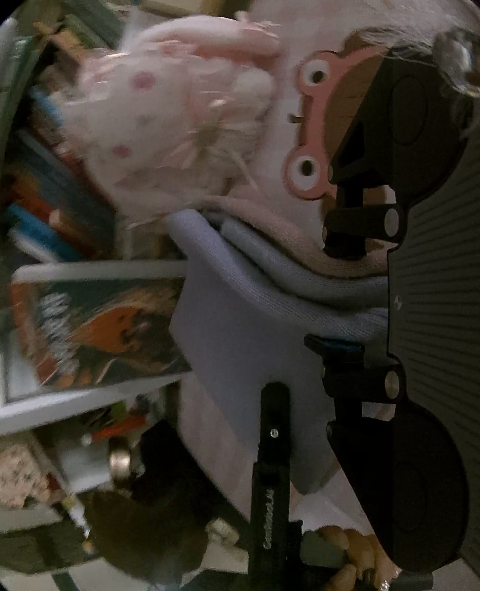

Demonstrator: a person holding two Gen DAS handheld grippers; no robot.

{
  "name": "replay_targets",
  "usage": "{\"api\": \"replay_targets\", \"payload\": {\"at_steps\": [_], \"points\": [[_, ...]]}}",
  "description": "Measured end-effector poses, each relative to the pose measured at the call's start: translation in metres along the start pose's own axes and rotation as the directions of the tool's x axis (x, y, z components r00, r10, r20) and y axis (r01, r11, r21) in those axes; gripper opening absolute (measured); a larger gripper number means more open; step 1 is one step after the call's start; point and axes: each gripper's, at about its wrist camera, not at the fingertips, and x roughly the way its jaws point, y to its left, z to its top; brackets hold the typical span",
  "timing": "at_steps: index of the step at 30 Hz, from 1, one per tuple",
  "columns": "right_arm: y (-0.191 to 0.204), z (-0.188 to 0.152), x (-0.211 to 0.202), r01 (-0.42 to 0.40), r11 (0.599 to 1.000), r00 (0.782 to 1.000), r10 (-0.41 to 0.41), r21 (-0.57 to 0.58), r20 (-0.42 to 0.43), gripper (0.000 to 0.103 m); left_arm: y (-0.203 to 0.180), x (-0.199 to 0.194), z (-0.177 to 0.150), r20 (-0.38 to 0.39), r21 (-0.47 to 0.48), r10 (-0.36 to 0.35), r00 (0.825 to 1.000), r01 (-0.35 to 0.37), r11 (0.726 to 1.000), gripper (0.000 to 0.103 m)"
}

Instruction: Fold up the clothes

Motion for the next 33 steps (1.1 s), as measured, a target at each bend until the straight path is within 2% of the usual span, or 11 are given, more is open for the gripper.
{"api": "replay_targets", "payload": {"at_steps": [1, 5, 7, 10, 11, 13, 19, 26, 28, 33], "points": [[-0.002, -0.001, 0.004, 0.004, 1.000, 1.000, -0.004, 0.001, -0.004, 0.039, 0.002, 0.001, -0.002, 0.001, -0.008, -0.004, 1.000, 0.004, 1.000, 0.052], [-0.019, -0.010, 0.006, -0.015, 0.989, 1.000, 0.015, 0.149, 0.001, 0.046, 0.008, 0.001, -0.003, -0.012, -0.029, -0.009, 1.000, 0.009, 1.000, 0.057], [-0.026, -0.014, 0.007, -0.017, 0.975, 1.000, 0.018, 0.219, 0.000, 0.053, 0.006, 0.001, -0.002, -0.019, -0.023, -0.007, 1.000, 0.006, 1.000, 0.058], [-0.029, -0.018, 0.007, 0.011, 0.962, 1.000, -0.009, 0.272, -0.008, 0.066, 0.004, -0.001, -0.002, -0.021, -0.007, 0.016, 1.000, -0.017, 1.000, 0.061], [-0.030, -0.018, 0.006, 0.018, 0.959, 1.000, -0.015, 0.282, -0.014, 0.067, 0.001, -0.001, -0.001, -0.021, 0.003, 0.024, 0.999, -0.024, 1.000, 0.061], [-0.028, -0.018, 0.003, 0.042, 0.956, 0.999, -0.036, 0.289, -0.026, 0.076, -0.003, -0.004, 0.000, -0.016, 0.030, 0.045, 0.999, -0.044, 0.999, 0.062], [-0.012, -0.026, -0.023, 0.144, 0.961, 0.989, -0.149, 0.236, 0.000, 0.085, -0.020, -0.029, -0.004, 0.049, 0.127, 0.122, 0.991, -0.127, 0.984, 0.068], [0.011, -0.041, -0.053, 0.265, 0.948, 0.960, -0.277, 0.177, 0.043, 0.090, -0.032, -0.060, -0.022, 0.110, 0.208, 0.201, 0.973, -0.221, 0.953, 0.084], [0.019, -0.048, -0.060, 0.295, 0.940, 0.950, -0.308, 0.169, 0.053, 0.097, -0.034, -0.065, -0.028, 0.114, 0.231, 0.222, 0.968, -0.243, 0.942, 0.086], [0.036, -0.063, -0.073, 0.345, 0.926, 0.932, -0.357, 0.154, 0.059, 0.099, -0.038, -0.075, -0.043, 0.118, 0.260, 0.249, 0.961, -0.272, 0.926, 0.091]]}}
